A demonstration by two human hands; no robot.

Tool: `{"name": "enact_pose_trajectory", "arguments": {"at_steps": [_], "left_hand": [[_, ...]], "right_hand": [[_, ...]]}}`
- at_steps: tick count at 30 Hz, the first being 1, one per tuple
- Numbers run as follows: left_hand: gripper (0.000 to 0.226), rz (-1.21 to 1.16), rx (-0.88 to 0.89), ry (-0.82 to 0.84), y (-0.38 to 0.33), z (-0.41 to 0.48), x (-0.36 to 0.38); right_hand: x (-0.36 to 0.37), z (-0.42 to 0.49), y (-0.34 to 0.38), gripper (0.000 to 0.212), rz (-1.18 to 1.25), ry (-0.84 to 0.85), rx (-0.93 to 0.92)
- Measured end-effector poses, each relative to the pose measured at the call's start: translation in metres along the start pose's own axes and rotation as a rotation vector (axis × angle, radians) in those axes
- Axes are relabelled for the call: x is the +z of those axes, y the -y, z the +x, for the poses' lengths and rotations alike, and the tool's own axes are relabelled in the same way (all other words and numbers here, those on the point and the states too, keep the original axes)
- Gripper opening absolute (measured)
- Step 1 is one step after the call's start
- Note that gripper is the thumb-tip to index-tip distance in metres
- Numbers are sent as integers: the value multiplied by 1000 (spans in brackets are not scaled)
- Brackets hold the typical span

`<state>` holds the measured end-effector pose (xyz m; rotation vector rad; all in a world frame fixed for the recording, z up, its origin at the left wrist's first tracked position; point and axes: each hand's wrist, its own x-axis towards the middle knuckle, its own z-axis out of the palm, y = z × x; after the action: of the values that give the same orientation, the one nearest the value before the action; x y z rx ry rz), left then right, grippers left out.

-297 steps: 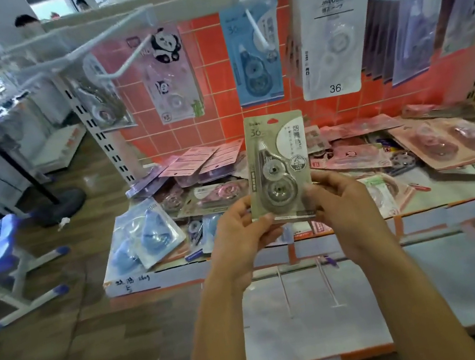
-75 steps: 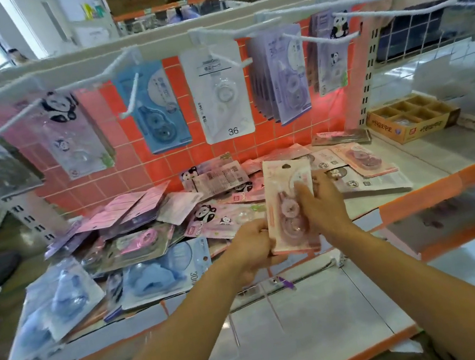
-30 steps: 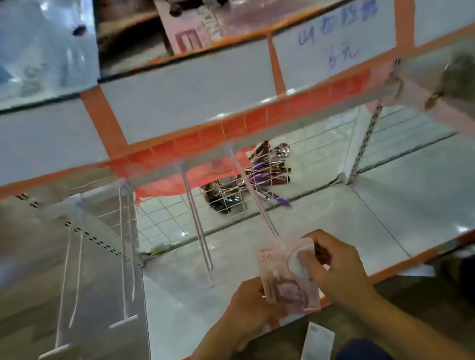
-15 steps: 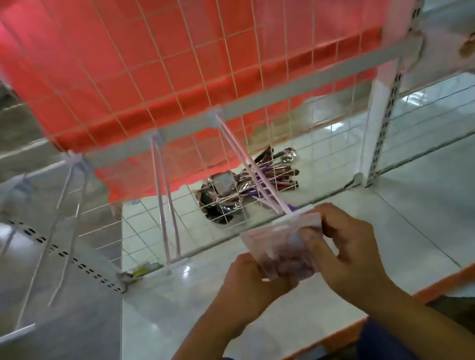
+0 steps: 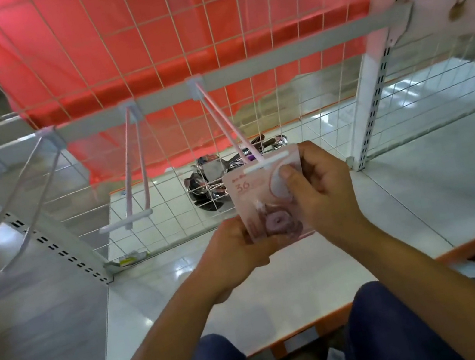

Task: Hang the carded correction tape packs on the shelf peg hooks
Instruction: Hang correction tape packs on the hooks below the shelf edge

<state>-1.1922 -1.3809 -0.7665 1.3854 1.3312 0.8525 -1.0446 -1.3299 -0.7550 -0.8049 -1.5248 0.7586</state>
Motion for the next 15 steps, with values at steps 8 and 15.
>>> {"name": "enact_pose_trajectory", "arguments": {"at_steps": [8, 15], "left_hand": [[27, -13, 11, -12, 13, 4, -6], [29, 16, 7, -48, 20, 16, -16]], "right_hand": [[6, -3, -9, 10, -31, 20, -14], [10, 8, -19, 7, -95, 48, 0]]}}
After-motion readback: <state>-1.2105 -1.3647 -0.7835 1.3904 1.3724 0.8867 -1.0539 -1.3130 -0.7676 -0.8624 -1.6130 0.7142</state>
